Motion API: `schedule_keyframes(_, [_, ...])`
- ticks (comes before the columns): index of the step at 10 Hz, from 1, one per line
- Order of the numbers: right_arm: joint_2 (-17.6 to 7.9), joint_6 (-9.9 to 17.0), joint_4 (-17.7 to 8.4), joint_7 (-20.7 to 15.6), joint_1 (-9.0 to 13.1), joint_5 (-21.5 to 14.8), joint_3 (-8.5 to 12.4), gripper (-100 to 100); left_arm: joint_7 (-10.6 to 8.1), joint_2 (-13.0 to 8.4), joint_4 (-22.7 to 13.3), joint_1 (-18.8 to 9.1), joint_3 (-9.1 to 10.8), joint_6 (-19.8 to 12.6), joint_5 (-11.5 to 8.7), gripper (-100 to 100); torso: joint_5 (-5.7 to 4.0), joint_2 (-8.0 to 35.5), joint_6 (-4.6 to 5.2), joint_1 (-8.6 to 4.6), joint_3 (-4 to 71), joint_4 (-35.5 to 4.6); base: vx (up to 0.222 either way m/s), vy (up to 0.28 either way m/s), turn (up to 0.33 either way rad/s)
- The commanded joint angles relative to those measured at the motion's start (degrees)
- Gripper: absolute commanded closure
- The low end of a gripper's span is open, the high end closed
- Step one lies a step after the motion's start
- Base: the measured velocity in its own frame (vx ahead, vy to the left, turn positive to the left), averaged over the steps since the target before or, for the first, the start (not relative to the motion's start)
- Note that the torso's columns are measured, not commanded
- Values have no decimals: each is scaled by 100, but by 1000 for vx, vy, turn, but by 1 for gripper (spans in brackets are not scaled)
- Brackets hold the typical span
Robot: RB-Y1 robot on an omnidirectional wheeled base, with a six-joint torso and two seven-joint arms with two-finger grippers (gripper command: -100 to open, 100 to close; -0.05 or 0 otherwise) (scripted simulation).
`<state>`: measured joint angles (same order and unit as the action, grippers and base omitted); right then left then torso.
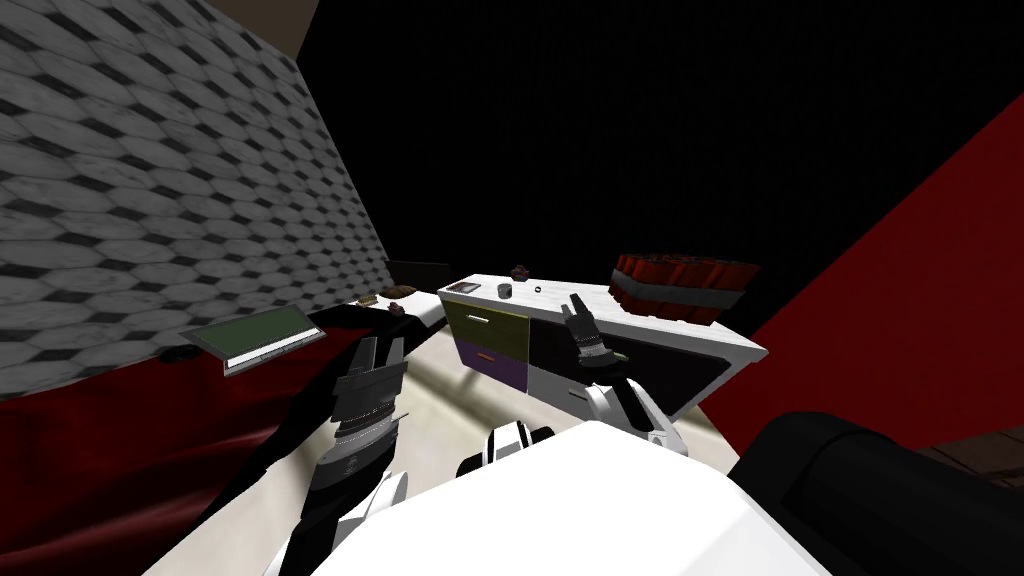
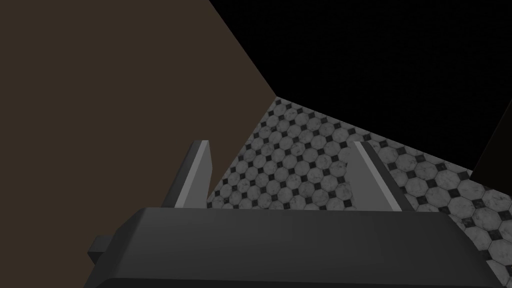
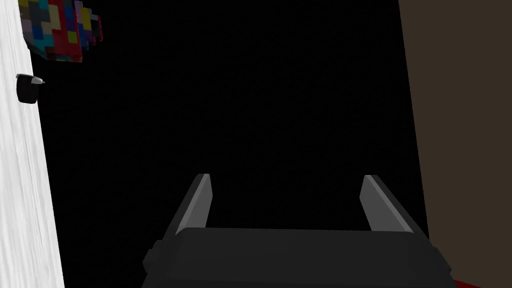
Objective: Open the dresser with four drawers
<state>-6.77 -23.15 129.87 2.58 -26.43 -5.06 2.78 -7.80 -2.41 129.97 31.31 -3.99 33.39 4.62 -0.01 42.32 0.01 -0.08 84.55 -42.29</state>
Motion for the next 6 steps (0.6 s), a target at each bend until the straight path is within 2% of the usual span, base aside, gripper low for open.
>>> schedule_keyframes(1, [-103, 273, -207, -331, 83, -456, 136, -100, 0, 0, 0, 0, 0, 0, 0, 0, -3, 2, -1, -5, -2, -1, 55, 110, 54])
schedule_keyframes(2, [-103, 273, -207, -331, 83, -565, 136, -100, 0, 0, 0, 0, 0, 0, 0, 0, 0, -6, -2, 8, 3, 1, 45, 96, 15])
schedule_keyframes(5, [-157, 553, -444, -691, 176, -1053, 275, -100, 0, 0, 0, 0, 0, 0, 0, 0, 1, 1, -1, 4, -1, -1, 32, 103, 29])
schedule_keyframes(6, [-157, 553, -444, -691, 176, -1148, 275, -100, 0, 0, 0, 0, 0, 0, 0, 0, 1, -5, -2, 12, 3, 1, 38, 90, 19])
